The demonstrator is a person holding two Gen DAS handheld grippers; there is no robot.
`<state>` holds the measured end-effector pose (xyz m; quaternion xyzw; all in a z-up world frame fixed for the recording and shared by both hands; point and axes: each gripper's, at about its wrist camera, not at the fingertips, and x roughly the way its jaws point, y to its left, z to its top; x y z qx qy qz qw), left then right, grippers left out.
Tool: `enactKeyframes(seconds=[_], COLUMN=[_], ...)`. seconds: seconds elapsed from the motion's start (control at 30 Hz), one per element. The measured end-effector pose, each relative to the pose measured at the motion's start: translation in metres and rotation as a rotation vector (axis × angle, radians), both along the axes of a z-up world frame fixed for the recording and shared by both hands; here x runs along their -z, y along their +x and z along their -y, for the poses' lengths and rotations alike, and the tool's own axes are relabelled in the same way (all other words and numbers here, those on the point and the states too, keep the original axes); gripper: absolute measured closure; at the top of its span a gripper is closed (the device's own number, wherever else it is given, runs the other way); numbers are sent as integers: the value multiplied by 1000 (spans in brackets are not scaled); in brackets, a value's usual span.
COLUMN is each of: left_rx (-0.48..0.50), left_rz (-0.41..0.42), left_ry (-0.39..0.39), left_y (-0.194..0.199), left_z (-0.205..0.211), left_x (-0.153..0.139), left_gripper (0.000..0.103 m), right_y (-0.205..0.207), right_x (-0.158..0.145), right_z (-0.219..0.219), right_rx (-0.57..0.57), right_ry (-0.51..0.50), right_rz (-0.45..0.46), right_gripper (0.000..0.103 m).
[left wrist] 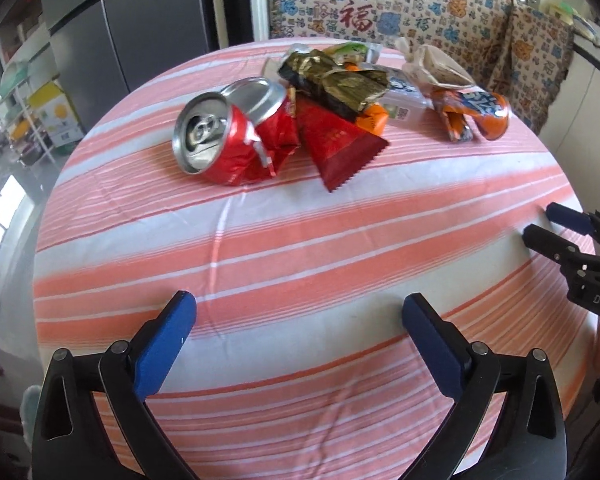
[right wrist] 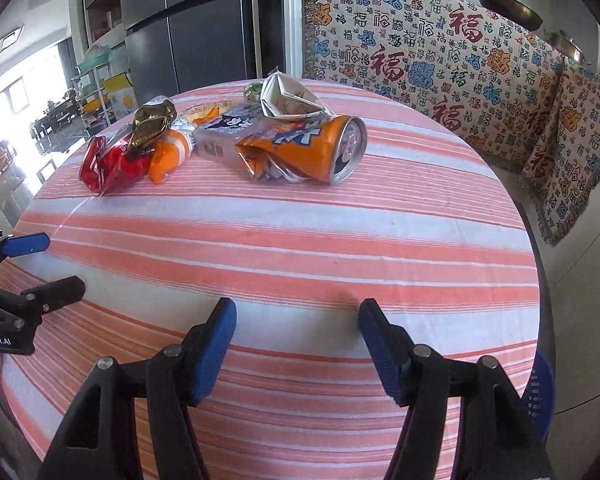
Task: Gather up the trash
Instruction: 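Move both tools back over the table toward the remaining trash, then grasp the red snack wrapper with the right tool while the left tool grasps the crushed red can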
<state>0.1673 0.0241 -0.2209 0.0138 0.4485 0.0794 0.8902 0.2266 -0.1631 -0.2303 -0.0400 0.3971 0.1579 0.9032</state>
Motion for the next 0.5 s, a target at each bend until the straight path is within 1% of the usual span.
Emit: enactKeyframes(seconds=[0.1, 0.17, 0.27, 0.37, 0.5], left_rx=[-30, -25, -31, -46, -52], left_rz=[-10, -18, 9, 23, 31], left_ry=[-7, -6, -7, -3, -3], left_y=[4, 6, 4, 8, 7], left_z=[-20, -30, -42, -40, -40], left_x=[-2, -3, -3, -2, -1], left_gripper=[0, 0, 0, 0, 0], right_y=[1, 3, 5, 10, 17], right_x=[0, 0, -2, -10, -27], right_z=[-2, -2, -4, -16, -54], right_rx=[-1, -1, -5, -49, -153], right_ry=[-1, -1, 4, 87, 196], right_rz=[4, 3, -13, -44, -71], right_gripper=[35, 35, 35, 35, 36])
